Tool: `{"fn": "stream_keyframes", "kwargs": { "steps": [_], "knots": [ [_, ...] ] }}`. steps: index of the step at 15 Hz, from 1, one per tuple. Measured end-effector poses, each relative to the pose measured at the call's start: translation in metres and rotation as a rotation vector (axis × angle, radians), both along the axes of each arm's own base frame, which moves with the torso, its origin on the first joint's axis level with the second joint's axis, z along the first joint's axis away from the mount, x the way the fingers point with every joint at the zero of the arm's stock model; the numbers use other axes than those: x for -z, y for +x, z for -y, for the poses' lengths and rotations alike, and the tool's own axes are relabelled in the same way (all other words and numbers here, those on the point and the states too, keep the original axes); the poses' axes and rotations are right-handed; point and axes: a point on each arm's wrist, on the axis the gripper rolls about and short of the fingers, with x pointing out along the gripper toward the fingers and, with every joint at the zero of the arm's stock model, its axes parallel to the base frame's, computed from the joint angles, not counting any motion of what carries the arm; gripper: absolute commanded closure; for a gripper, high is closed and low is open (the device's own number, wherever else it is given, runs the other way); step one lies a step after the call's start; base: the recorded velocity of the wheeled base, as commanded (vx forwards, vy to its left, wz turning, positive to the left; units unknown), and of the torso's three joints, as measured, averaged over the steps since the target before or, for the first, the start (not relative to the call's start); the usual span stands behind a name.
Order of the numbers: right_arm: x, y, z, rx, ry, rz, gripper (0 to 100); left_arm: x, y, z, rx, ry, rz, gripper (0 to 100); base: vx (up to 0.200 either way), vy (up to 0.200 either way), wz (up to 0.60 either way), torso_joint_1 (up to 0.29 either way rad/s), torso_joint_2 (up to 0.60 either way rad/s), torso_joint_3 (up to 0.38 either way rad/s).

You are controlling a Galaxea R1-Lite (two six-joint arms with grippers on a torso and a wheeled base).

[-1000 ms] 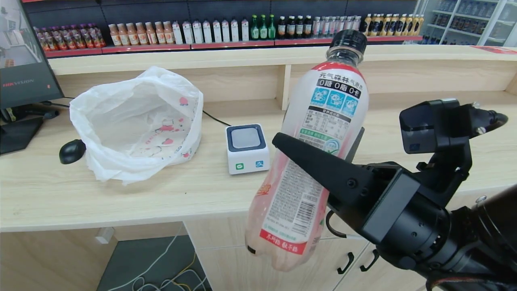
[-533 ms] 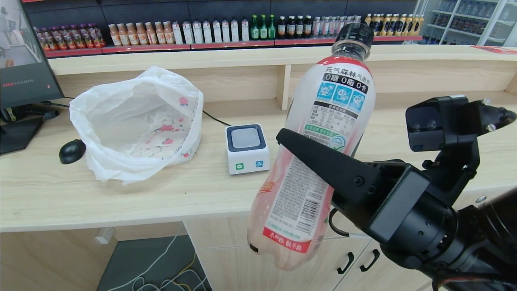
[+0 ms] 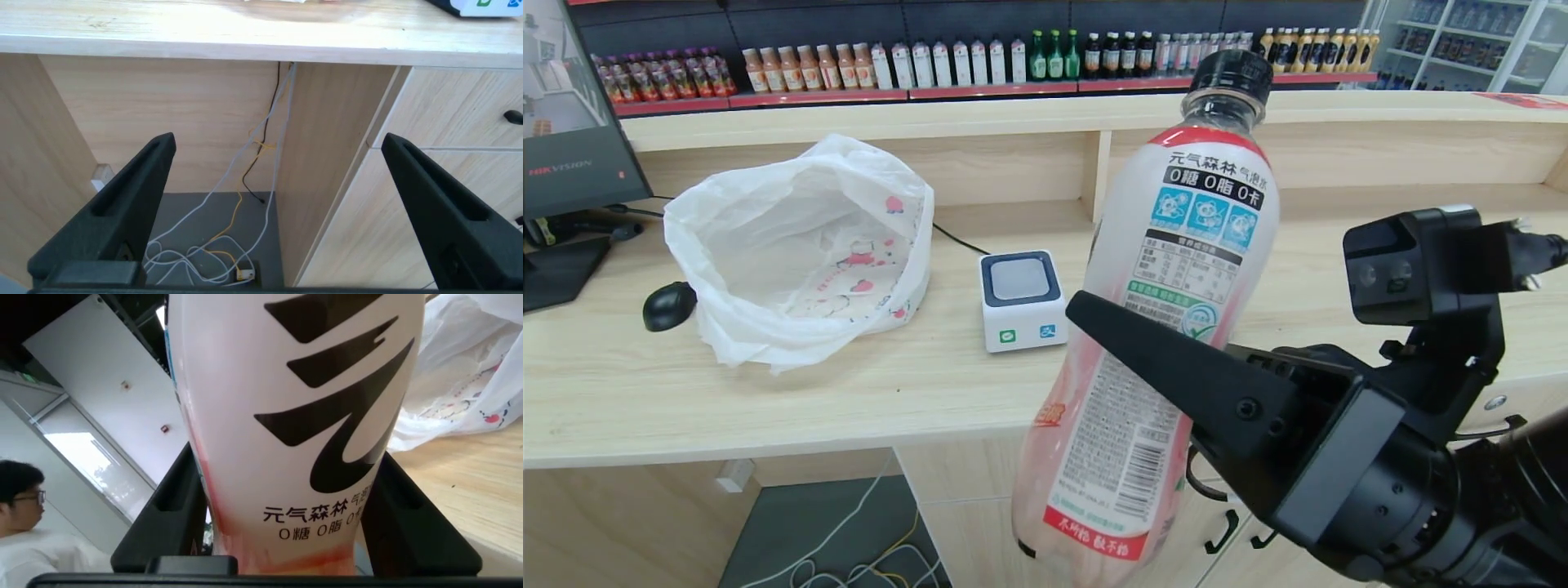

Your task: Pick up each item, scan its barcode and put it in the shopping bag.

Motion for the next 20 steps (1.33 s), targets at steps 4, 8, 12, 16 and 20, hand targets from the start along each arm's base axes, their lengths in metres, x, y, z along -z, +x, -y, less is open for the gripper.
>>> {"fn": "stream_keyframes", "kwargs": {
  "steps": [4,8,12,16,20],
  "knots": [
    [0.007,-0.003,0.001,0.010,-0.038,0.015,100,0.000,0.000,0.000,0.000,0.000,0.000,0,0.000,0.000,0.00,0.000,0.00,0.000],
    [0.023,0.001,0.015,0.146,-0.135,0.060,100,0.000,0.000,0.000,0.000,0.000,0.000,0,0.000,0.000,0.00,0.000,0.00,0.000],
    [0.029,0.002,0.025,0.366,-0.179,0.059,100,0.000,0.000,0.000,0.000,0.000,0.000,0,0.000,0.000,0.00,0.000,0.00,0.000],
    [0.042,0.005,0.048,0.583,-0.359,0.182,100,0.000,0.000,0.000,0.000,0.001,0.000,0,0.000,0.000,0.00,0.000,0.00,0.000],
    [0.040,0.023,0.079,0.812,-0.487,0.298,100,0.000,0.000,0.000,0.001,0.000,0.000,0,0.000,0.000,0.00,0.000,0.00,0.000]
  ]
}}
